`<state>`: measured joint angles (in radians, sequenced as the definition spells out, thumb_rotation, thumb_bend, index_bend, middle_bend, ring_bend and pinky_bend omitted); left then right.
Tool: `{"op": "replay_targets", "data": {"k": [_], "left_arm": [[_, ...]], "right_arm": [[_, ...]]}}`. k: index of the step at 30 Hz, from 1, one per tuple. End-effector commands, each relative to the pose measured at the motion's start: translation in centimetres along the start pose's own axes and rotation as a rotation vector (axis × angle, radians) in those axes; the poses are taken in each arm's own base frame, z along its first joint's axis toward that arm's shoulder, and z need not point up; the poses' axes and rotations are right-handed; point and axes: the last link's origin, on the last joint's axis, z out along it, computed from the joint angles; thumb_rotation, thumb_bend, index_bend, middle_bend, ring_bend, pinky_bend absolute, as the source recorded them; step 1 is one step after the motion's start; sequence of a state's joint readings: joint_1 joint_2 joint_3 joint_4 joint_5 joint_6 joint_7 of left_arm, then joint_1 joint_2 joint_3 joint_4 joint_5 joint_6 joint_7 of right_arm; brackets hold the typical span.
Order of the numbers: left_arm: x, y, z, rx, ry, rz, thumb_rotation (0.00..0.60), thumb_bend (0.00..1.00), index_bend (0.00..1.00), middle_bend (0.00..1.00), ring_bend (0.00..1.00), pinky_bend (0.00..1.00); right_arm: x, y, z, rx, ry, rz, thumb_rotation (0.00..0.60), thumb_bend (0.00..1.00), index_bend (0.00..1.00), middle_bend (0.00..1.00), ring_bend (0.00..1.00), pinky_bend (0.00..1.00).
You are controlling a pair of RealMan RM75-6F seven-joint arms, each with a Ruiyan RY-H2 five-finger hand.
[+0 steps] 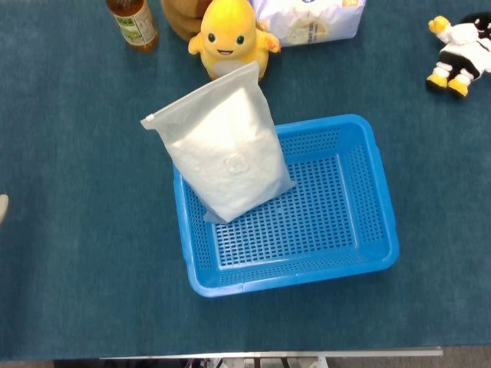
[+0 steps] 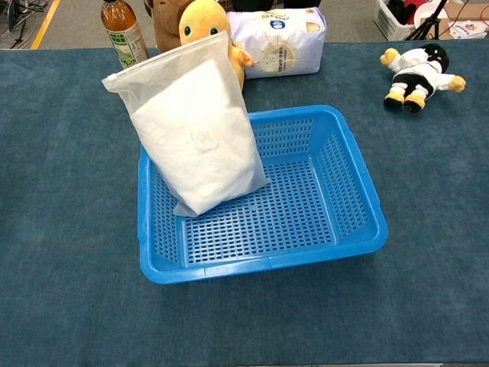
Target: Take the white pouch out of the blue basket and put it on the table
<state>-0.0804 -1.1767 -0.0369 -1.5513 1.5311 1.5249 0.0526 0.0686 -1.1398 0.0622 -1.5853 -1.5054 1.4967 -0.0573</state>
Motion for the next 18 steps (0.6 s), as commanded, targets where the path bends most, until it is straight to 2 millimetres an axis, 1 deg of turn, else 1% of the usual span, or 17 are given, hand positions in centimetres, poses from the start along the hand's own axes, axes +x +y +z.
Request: {"op": "replay_targets", "data": {"k": [1, 5, 10, 18], "left_arm": [[0.1, 0.1, 0.0, -0.006, -0.004, 0.01, 0.6, 0.29, 0.21, 0.35, 0.33, 0.55], [0.4, 0.2, 0.0, 0.0, 0.0, 0.017, 0.6, 0.29, 0.21, 0.35, 0.33, 0.56], [0.6, 0.1, -0.1, 0.014, 0.005, 0.018, 0.6, 0.29, 0.21, 0.35, 0.33, 0.56], [0.7, 0.6, -0.2, 0.01, -0.035, -0.023, 0.6, 0.29, 0.21, 0.35, 0.33, 0.56]], "right_arm": [[-0.3, 0.1, 0.0, -0.003, -0.008, 0.007, 0.6, 0.0, 0.3, 0.28, 0.25, 0.45], [-0.6, 0.1, 0.3, 0.004, -0.018, 0.01, 0.6, 0.0, 0.3, 0.28, 0.25, 0.45], [-0.4, -0.2, 1.0, 0.024, -0.015, 0.013, 0.6, 0.0, 0.3, 0.28, 0.25, 0.45], [0.1, -1.6, 1.7, 0.072, -0.026, 0.009, 0.6, 0.0, 0.3, 0.28, 0.25, 0.45]]}}
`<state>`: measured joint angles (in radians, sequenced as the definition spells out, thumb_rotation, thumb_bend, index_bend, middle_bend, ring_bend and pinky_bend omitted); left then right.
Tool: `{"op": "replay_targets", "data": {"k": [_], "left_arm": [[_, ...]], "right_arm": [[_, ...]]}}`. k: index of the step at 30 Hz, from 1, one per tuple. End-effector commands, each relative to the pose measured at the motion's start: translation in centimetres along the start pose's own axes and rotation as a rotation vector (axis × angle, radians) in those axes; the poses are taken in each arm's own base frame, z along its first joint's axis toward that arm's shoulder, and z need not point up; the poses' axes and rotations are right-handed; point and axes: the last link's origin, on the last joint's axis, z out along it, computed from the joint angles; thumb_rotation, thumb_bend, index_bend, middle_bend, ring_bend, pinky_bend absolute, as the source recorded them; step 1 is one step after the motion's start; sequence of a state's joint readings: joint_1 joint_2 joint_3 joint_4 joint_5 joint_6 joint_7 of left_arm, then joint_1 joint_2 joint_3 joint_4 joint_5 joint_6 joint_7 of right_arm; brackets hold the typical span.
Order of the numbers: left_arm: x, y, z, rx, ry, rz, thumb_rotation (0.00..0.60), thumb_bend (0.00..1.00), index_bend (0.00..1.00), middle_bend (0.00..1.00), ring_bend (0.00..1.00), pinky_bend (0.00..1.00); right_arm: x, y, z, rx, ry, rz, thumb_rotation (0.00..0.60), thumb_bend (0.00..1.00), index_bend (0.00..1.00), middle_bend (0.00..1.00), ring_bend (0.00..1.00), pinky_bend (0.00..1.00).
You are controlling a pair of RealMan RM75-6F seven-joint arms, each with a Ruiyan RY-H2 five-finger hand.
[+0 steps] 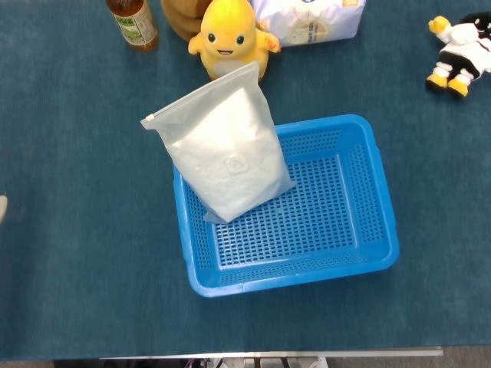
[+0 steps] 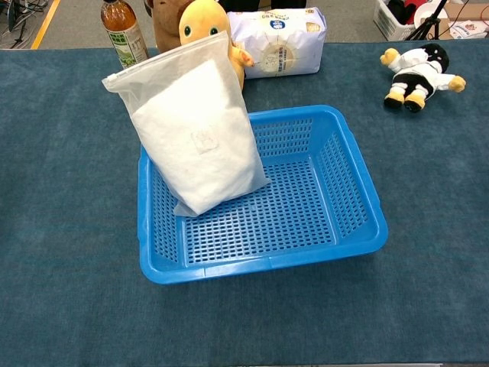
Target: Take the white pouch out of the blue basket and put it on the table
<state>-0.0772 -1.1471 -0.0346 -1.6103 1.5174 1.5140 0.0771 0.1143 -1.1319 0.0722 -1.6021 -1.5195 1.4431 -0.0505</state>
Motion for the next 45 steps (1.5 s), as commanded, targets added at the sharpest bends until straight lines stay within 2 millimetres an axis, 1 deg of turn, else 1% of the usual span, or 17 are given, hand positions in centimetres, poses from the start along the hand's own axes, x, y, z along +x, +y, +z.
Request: {"op": "replay_targets", "data": {"k": [1, 8, 10, 15, 18, 22, 24, 31, 37, 45], "left_arm": [[0.2, 0.3, -0.1, -0.006, -0.023, -0.022, 0.6, 0.29, 0.21, 0.35, 0.33, 0.56], [0.9, 1.8, 0.1, -0.041, -0.075, -0.073, 0.6, 0.29, 0.23, 0.33, 0.32, 0.55], [1.1, 2.5, 0.2, -0.054, -0.111, -0.122, 0.6, 0.29, 0.22, 0.32, 0.31, 0.55], [1.9, 4.2, 1.3, -0.098, -0.147, -0.199, 0.6, 0.29, 0.2, 0.3, 0.29, 0.49], [2.2, 5.2, 2.0, -0.137, -0.155, -0.209, 0.6, 0.28, 0.2, 0.27, 0.25, 0.44], [2.4, 6.4, 3.0, -0.179, -0.157, -0.225, 0.6, 0.17, 0.19, 0.24, 0.21, 0.39], [2.5, 6.9, 3.4, -0.191, -0.157, -0.232, 0.6, 0.15, 0.19, 0.23, 0.19, 0.37], [3.0, 8.3, 4.6, -0.195, -0.13, -0.253, 0.6, 0.13, 0.18, 0.22, 0.17, 0.34], [2.8, 9.2, 5.5, -0.198, -0.148, -0.233, 0.6, 0.12, 0.18, 0.18, 0.14, 0.3], [2.6, 11.6, 7.2, -0.237, -0.173, -0.205, 0.6, 0.12, 0.18, 0.15, 0.12, 0.28]], "right_arm": [[0.1, -0.5, 0.2, 0.018, -0.005, -0.007, 0.6, 0.0, 0.3, 0.28, 0.25, 0.45], [0.5, -1.4, 0.3, 0.041, -0.008, -0.027, 0.6, 0.0, 0.3, 0.28, 0.25, 0.45], [0.8, -1.6, 0.4, 0.044, -0.005, -0.033, 0.6, 0.0, 0.3, 0.28, 0.25, 0.45], [1.6, -1.7, 0.5, 0.048, 0.007, -0.045, 0.6, 0.0, 0.3, 0.28, 0.25, 0.45], [2.0, -1.7, 0.5, 0.045, 0.011, -0.054, 0.6, 0.0, 0.3, 0.28, 0.25, 0.45], [2.3, -1.5, 0.3, 0.034, 0.013, -0.061, 0.6, 0.0, 0.3, 0.28, 0.25, 0.45], [2.3, -1.3, 0.2, 0.027, 0.012, -0.064, 0.6, 0.0, 0.3, 0.28, 0.25, 0.45], [2.4, -0.9, 0.0, 0.01, 0.012, -0.071, 0.6, 0.0, 0.3, 0.28, 0.25, 0.45], [2.3, -0.7, -0.1, 0.003, 0.006, -0.067, 0.6, 0.0, 0.3, 0.28, 0.25, 0.45], [1.9, -0.5, 0.1, 0.011, -0.01, -0.057, 0.6, 0.0, 0.3, 0.28, 0.25, 0.45]]}}
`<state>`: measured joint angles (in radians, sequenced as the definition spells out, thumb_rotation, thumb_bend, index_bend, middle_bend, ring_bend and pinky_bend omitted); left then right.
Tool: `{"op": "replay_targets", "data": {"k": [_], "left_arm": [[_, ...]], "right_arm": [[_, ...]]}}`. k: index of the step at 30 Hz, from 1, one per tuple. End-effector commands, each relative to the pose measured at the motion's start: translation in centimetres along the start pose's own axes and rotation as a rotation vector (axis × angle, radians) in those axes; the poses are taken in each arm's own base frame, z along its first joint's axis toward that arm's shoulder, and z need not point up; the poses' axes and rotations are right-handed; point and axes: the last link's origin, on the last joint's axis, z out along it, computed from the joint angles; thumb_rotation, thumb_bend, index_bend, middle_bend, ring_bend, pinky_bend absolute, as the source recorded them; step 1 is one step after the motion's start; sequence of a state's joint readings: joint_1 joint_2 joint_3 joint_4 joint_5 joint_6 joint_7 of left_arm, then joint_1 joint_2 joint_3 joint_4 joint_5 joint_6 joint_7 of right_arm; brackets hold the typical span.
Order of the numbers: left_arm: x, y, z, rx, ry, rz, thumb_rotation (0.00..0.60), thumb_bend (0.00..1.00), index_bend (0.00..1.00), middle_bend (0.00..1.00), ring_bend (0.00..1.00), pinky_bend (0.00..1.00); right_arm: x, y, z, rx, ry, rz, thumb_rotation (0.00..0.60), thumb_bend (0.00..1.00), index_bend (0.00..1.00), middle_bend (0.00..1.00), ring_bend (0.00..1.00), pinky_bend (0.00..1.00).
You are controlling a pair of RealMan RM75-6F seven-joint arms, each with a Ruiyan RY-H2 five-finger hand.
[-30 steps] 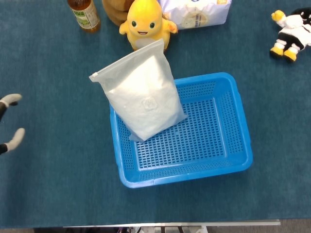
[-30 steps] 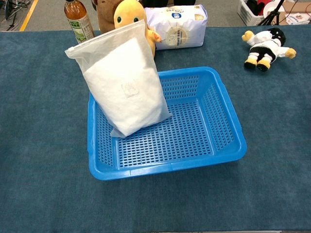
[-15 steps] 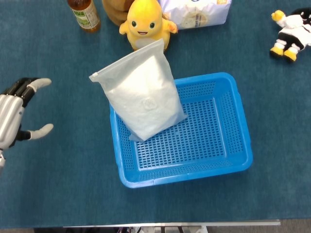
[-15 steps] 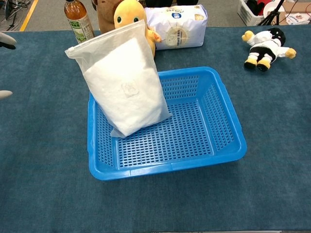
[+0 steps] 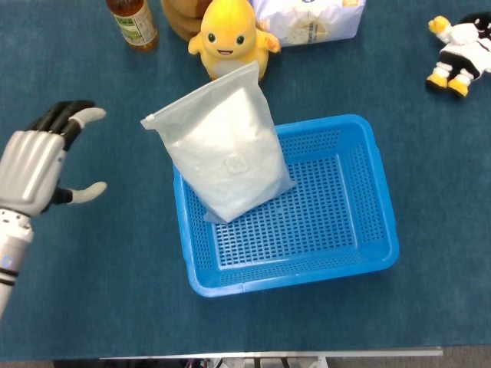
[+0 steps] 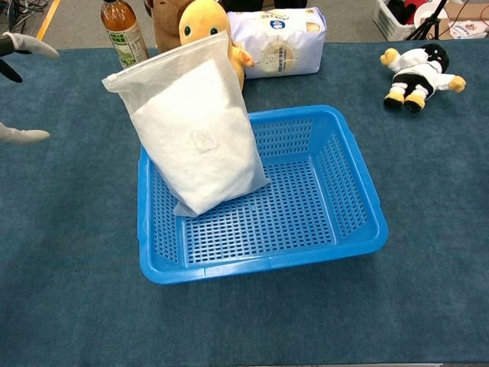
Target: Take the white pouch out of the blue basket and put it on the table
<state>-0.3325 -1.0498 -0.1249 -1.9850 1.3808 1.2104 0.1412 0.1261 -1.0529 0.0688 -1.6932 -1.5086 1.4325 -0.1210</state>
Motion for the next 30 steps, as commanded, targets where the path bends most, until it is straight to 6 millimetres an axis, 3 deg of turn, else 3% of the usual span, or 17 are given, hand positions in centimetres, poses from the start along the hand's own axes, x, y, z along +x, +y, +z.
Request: {"op": "replay_targets", "data": {"k": [1, 11, 30], "left_arm": [[-0.2, 0.9, 0.9, -0.019, -0.012, 0.007, 0.6, 0.12, 0.18, 0.14, 0.12, 0.28], [-0.4, 3.3, 3.2, -0.074, -0.024, 0.013, 0.6, 0.12, 0.18, 0.13, 0.11, 0.28], [-1.7, 6.5, 5.3, -0.132, -0.064, -0.006, 0.6, 0.12, 0.18, 0.13, 0.11, 0.28]], "right_arm": [[0.0, -0.1, -0.1, 0.004, 0.001, 0.003, 0.6, 0.0, 0.3, 0.28, 0.25, 0.45], [-0.4, 0.2, -0.6, 0.003, -0.004, 0.007, 0.6, 0.0, 0.3, 0.28, 0.25, 0.45], [-0.7, -0.9, -1.7, 0.043, -0.005, -0.01, 0.6, 0.0, 0.3, 0.28, 0.25, 0.45]]}}
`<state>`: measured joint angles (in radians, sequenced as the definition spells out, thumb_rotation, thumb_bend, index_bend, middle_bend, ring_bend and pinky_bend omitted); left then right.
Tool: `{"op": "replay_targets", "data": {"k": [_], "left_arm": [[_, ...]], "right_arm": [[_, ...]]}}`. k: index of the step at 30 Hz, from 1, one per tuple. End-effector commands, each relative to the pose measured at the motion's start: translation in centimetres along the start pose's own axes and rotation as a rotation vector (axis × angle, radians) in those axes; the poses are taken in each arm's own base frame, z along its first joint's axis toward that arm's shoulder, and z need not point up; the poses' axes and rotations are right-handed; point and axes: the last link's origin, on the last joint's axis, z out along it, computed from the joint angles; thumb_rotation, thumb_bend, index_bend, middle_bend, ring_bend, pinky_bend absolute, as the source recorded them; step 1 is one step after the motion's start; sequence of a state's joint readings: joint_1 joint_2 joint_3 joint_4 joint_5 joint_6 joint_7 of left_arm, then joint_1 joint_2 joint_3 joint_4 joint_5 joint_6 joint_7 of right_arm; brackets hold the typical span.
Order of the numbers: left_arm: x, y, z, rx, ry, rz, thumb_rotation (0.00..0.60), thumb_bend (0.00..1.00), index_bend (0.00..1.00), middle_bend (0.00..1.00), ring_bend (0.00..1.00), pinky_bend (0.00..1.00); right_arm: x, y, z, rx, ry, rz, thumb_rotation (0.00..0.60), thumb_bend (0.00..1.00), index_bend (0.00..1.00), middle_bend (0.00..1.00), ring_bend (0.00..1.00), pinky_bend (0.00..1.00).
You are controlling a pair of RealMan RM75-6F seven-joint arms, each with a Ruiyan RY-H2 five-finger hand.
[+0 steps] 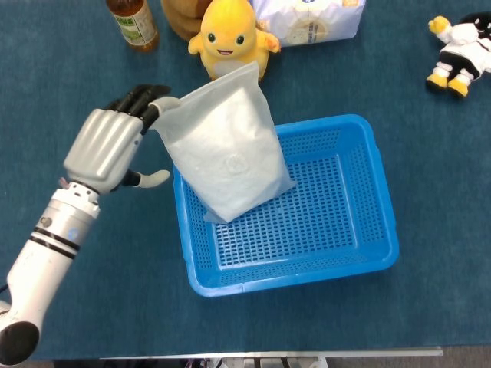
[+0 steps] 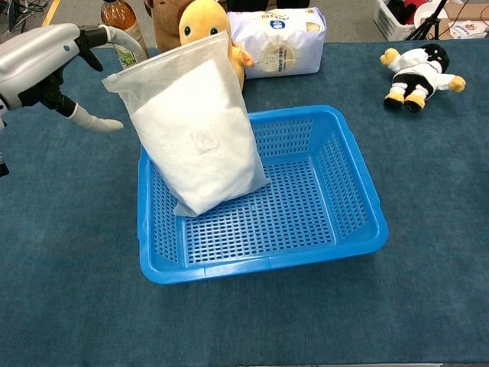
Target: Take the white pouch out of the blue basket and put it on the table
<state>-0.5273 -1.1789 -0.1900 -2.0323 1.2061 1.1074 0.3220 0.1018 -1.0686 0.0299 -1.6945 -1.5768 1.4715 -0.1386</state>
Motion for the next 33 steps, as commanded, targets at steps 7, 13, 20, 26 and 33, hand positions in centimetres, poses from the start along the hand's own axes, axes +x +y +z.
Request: {"op": "replay_targets", "data": {"k": [7, 13, 20, 26, 33], "left_arm": [[-0.6, 0.5, 1.3, -0.001, 0.001, -0.023, 0.6, 0.12, 0.18, 0.13, 0.11, 0.28], [-0.6, 0.7, 2.4, 0.013, 0.0, -0.029, 0.6, 0.12, 0.18, 0.11, 0.1, 0.28], [-0.5, 0.9, 3.2, 0.058, -0.063, -0.046, 0.6, 0.11, 0.17, 0.09, 0.08, 0.28], [-0.2, 0.7, 4.0, 0.091, -0.104, -0.059, 0.56, 0.11, 0.17, 0.09, 0.08, 0.28], [0.4, 0.3, 4.8, 0.119, -0.118, -0.086, 0.518, 0.11, 0.17, 0.09, 0.08, 0.28]], "right_arm": [[-0.6, 0.0, -0.2, 0.001, -0.009, 0.0, 0.6, 0.0, 0.3, 0.28, 0.25, 0.45], [-0.7, 0.0, -0.1, -0.001, -0.012, 0.001, 0.6, 0.0, 0.3, 0.28, 0.25, 0.45], [-1.0, 0.0, -0.1, 0.002, -0.02, 0.007, 0.6, 0.0, 0.3, 0.28, 0.25, 0.45], [-1.1, 0.0, -0.2, 0.001, -0.021, 0.011, 0.6, 0.0, 0.3, 0.28, 0.25, 0.45], [-1.2, 0.0, -0.2, -0.003, -0.026, 0.014, 0.6, 0.0, 0.3, 0.28, 0.25, 0.45]]}}
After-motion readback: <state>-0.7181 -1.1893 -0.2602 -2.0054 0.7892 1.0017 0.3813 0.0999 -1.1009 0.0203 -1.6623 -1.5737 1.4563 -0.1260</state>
